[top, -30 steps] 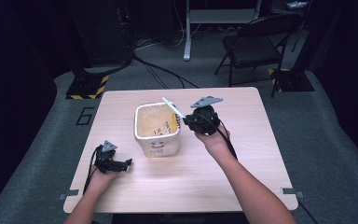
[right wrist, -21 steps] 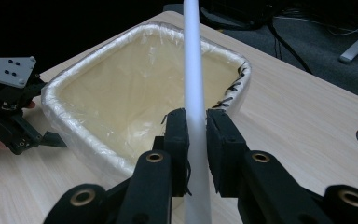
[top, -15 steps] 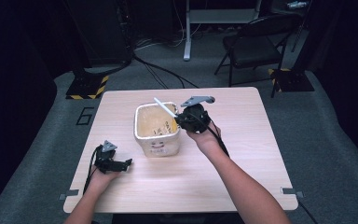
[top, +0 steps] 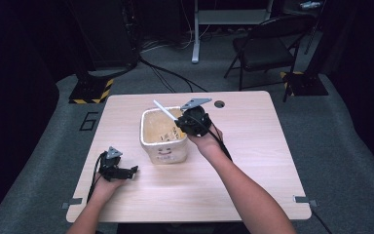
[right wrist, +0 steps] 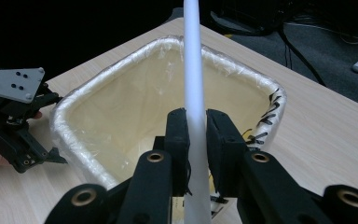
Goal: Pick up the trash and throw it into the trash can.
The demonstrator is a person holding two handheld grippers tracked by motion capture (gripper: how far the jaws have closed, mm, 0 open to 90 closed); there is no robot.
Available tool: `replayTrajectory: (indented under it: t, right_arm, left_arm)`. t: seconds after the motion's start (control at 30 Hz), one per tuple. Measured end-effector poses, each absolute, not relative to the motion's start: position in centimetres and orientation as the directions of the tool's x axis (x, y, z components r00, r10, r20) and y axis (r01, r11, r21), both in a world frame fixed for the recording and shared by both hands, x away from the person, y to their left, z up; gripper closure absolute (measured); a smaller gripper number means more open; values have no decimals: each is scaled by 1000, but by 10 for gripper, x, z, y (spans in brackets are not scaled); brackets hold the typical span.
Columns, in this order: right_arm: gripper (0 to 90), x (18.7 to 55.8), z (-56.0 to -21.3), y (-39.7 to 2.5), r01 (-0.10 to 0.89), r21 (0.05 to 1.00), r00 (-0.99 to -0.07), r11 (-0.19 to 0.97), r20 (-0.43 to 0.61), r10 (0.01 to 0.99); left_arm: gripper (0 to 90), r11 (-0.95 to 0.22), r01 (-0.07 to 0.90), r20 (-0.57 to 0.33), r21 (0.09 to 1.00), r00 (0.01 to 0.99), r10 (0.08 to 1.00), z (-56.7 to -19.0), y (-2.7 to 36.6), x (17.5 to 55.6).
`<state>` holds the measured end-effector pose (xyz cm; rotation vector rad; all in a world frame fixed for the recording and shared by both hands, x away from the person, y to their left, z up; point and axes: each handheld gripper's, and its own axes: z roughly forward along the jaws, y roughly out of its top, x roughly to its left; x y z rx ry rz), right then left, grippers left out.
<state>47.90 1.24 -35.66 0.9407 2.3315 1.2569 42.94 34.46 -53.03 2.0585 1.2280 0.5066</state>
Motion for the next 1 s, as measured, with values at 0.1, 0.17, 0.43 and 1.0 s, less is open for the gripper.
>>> replayTrajectory:
  t: [0.1,0.17,0.43,1.0]
  right_arm:
    - [789,481,-357,15,397,830,-728,391,25,685]
    - [788,482,-358,16,397,831,-727,390,26,686]
    - [788,488,-358,21,401,831,-726,387,31,687]
    - [788,496,-361,35,391,835,-726,387,22,687]
  left_arm:
    - [18,-326,614,-12,719,480,877,-530,345,429]
    - [19,-325,615,-13,719,480,877,-530,345,429]
    - [18,-324,615,-14,719,479,877,-530,345,429]
    - [19,-325,615,-13,719,479,878,-530,345,429]
